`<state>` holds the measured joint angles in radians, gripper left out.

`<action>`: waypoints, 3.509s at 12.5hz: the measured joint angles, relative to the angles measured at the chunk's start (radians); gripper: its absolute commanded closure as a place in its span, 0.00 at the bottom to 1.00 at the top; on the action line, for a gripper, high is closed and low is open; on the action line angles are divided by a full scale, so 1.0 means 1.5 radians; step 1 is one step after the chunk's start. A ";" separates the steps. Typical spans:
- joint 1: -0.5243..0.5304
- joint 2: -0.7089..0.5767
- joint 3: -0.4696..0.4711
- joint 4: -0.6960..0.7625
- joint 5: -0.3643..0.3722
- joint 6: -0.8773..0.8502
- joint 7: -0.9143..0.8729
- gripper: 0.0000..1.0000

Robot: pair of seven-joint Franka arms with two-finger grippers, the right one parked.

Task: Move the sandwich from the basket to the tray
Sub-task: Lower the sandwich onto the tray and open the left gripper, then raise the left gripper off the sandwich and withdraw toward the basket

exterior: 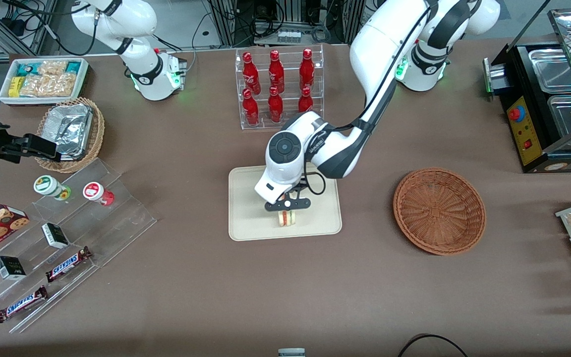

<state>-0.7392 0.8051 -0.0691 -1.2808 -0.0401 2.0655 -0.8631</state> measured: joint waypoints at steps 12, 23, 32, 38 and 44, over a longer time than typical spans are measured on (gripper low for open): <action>-0.014 0.030 0.000 0.010 0.009 -0.029 -0.017 1.00; -0.022 0.040 0.000 0.010 0.034 -0.026 -0.051 0.00; -0.023 0.029 0.005 0.039 0.034 -0.035 -0.054 0.00; 0.014 -0.054 0.012 0.059 0.028 -0.138 0.000 0.00; 0.126 -0.133 0.014 0.061 -0.005 -0.238 0.167 0.00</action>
<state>-0.5495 0.6053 -0.0482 -1.1900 -0.0477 1.7080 -0.6124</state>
